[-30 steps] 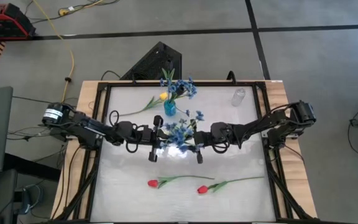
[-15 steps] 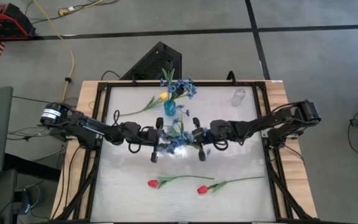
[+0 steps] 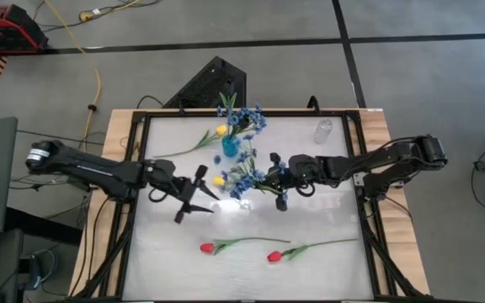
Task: Sort flowers into vase by color
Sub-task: Put the blue flowers into the blue vase
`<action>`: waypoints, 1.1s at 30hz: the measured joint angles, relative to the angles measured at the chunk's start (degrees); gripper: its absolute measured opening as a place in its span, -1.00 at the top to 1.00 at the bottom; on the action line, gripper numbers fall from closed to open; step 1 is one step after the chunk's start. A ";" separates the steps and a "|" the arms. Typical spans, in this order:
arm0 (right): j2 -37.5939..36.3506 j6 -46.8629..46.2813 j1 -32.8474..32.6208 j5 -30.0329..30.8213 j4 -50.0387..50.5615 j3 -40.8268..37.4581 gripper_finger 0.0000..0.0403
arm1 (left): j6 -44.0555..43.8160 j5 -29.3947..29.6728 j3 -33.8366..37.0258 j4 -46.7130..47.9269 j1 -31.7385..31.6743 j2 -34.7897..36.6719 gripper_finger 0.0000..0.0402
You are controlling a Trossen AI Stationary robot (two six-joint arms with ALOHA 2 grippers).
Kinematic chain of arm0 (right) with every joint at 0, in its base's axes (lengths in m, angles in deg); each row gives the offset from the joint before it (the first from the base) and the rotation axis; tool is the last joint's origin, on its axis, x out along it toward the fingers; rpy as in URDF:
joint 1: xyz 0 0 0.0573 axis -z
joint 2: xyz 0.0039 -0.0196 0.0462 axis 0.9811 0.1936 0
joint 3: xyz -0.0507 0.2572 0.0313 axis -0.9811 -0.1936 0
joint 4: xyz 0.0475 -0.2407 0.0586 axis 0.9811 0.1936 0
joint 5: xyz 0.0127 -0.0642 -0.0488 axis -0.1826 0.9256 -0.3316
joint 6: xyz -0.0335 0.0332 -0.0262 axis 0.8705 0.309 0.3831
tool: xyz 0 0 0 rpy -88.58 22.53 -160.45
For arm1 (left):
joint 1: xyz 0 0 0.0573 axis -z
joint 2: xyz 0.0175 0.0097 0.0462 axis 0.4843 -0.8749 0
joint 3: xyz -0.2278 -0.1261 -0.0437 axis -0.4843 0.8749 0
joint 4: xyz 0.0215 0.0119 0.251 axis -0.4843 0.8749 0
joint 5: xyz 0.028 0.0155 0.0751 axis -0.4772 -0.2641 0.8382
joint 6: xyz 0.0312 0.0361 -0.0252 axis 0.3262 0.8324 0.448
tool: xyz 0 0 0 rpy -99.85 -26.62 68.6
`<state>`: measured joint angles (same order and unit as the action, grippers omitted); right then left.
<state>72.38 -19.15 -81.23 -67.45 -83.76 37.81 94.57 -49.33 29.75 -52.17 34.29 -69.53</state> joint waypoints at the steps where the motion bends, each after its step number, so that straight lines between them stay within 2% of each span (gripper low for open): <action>1: -0.34 -0.02 0.30 -0.01 0.72 0.00 0.84 | 0.11 -0.05 0.00 2.47 0.00 1.89 0.14; 8: -0.61 0.33 1.09 -0.01 1.88 0.00 0.84 | -2.50 -0.70 0.00 10.69 0.01 11.97 0.23; 11: -0.61 1.76 0.83 -0.05 -0.87 0.00 0.84 | -5.52 0.03 0.27 13.27 0.00 13.45 0.25; 13: -0.58 3.40 0.42 -0.14 -4.71 0.00 0.84 | -7.21 0.24 1.96 11.76 0.00 13.47 0.27; 16: 0.74 5.21 -0.32 -0.56 -13.60 0.00 0.84 | -10.04 1.00 6.53 1.22 0.02 10.80 0.27; 20: 4.61 4.53 -0.55 -6.39 -26.79 0.00 0.84 | -10.88 6.01 12.70 -19.90 0.01 4.23 0.27; 25: 9.68 0.77 0.88 -8.14 -36.19 0.04 0.82 | -8.28 8.93 14.40 -42.83 0.02 -7.08 0.27; 28: 11.24 -0.79 1.68 -9.54 -39.56 0.04 0.82 | -8.25 9.43 12.35 -47.01 0.01 -14.26 0.28; 33: 12.11 -0.90 1.88 -10.05 -38.56 0.73 0.82 | -5.85 9.81 6.80 -49.46 0.00 -23.32 0.28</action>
<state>84.49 -20.05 -79.35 -77.51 -122.32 38.53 88.72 -39.52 36.55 -101.63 34.29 -92.85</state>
